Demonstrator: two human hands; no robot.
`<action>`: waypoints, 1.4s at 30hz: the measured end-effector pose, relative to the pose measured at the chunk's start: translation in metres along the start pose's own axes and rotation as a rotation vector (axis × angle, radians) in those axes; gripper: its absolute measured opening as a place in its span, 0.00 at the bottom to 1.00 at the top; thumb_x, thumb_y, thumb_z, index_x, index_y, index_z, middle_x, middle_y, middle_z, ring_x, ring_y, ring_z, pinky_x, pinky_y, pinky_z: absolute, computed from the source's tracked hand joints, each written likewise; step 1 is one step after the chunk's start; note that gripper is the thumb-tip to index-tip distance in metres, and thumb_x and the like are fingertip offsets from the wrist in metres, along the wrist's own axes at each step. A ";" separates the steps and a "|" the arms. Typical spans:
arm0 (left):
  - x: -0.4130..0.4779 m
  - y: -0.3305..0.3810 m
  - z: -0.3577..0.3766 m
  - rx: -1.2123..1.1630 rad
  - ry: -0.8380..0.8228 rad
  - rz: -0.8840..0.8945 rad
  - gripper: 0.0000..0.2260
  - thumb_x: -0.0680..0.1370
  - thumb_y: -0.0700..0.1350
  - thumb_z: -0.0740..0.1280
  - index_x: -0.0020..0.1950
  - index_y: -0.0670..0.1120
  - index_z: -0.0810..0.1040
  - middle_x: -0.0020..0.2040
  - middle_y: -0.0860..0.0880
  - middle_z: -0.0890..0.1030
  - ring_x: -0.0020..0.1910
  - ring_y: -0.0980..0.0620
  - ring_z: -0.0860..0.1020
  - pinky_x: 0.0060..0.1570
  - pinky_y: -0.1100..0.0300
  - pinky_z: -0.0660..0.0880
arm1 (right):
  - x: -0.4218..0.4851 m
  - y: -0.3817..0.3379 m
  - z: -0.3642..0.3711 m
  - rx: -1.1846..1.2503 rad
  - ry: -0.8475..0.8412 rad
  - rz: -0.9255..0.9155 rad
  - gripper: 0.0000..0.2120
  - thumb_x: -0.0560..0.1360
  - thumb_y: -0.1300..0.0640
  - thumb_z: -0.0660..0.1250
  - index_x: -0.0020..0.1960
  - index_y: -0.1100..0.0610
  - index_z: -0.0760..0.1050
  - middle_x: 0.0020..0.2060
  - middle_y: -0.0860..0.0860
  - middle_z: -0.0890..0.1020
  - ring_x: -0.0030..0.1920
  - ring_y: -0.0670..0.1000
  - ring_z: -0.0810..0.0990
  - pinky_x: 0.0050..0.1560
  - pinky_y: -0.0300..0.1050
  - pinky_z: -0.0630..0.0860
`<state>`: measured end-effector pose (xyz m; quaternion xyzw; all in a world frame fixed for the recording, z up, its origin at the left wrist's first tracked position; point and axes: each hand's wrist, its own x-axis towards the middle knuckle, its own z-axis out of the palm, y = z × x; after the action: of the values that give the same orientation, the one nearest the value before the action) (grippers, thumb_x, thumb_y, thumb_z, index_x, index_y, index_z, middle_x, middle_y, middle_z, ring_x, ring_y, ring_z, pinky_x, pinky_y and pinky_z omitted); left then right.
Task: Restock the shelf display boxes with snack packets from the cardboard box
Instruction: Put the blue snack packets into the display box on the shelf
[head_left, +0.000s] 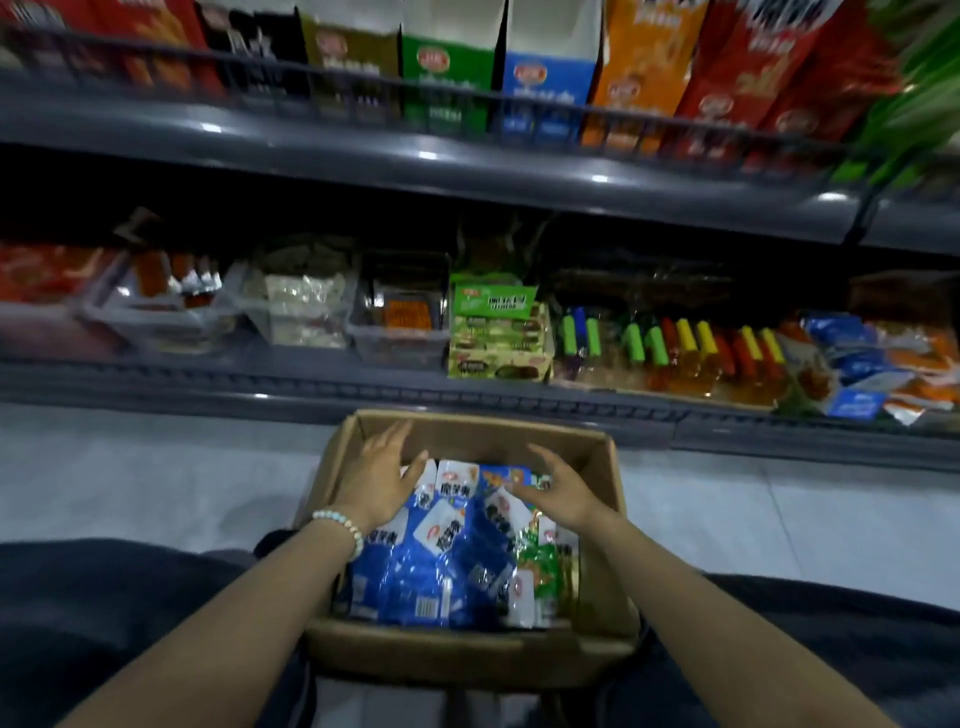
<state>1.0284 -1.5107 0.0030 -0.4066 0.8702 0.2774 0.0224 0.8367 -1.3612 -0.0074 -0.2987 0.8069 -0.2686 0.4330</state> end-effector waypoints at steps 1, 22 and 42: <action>0.002 -0.007 0.009 -0.020 -0.047 -0.035 0.26 0.82 0.54 0.55 0.78 0.47 0.54 0.77 0.49 0.58 0.76 0.50 0.57 0.74 0.58 0.48 | 0.008 0.013 0.009 0.044 0.005 0.049 0.36 0.72 0.49 0.73 0.74 0.54 0.60 0.73 0.52 0.63 0.72 0.55 0.63 0.70 0.50 0.65; 0.011 -0.041 0.138 0.440 -0.644 0.049 0.27 0.82 0.59 0.41 0.77 0.53 0.35 0.77 0.50 0.34 0.76 0.46 0.33 0.72 0.48 0.33 | 0.057 0.094 0.097 0.478 0.134 0.279 0.31 0.64 0.68 0.77 0.60 0.59 0.64 0.55 0.54 0.78 0.57 0.53 0.78 0.60 0.51 0.75; 0.048 0.008 0.144 -0.763 -0.489 -0.445 0.23 0.84 0.53 0.47 0.78 0.49 0.50 0.78 0.51 0.53 0.76 0.51 0.54 0.72 0.58 0.52 | 0.072 0.080 0.105 0.720 0.138 0.296 0.14 0.74 0.64 0.69 0.59 0.65 0.76 0.47 0.52 0.82 0.42 0.45 0.81 0.36 0.30 0.77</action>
<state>0.9637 -1.4672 -0.1277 -0.4847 0.5682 0.6514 0.1337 0.8744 -1.3767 -0.1520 0.0105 0.7227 -0.4883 0.4890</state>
